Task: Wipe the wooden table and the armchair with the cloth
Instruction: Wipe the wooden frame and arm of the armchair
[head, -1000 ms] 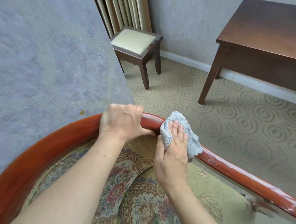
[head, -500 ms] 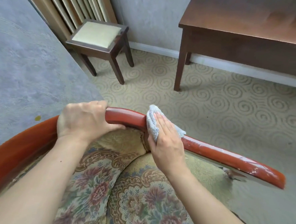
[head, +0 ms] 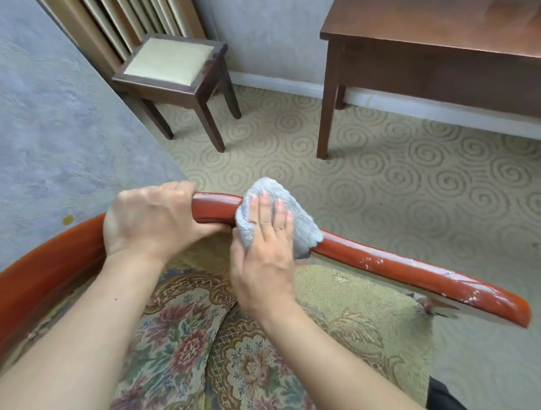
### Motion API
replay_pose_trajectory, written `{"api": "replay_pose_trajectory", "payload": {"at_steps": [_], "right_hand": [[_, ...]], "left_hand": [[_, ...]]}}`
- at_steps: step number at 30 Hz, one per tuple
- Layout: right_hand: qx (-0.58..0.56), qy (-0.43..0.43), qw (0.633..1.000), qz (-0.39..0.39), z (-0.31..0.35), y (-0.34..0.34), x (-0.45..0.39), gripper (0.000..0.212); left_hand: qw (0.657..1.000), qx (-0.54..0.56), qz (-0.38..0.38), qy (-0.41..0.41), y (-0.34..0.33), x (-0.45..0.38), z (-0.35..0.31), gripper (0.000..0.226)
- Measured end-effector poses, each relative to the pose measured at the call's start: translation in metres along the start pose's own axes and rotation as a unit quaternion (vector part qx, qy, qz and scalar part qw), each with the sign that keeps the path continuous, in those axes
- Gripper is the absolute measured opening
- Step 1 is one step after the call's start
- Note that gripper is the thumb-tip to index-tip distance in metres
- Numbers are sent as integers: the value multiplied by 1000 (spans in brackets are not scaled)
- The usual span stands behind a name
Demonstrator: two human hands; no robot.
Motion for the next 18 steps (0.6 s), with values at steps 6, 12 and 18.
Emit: {"api": "replay_pose_trajectory", "payload": {"at_steps": [6, 12, 18], "right_hand": [[162, 132, 977, 33, -53, 26, 12, 60], [246, 77, 966, 12, -129, 71, 46, 60], [90, -57, 994, -13, -75, 43, 27, 60]], "left_hand": [[1000, 22, 1, 3, -4, 1, 4, 69], [1000, 28, 3, -2, -8, 1, 5, 68], [999, 43, -2, -13, -4, 0, 3, 66]]}}
Point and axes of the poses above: each hand's wrist, its own x-axis away from the middle knuckle, its own y-axis out of the back of the hand, z = x × y, the point moved 8 cm from there along -x, towards the middle knuckle, and after that the axes turned 4 degrees about -y, right-handed, at the moved point
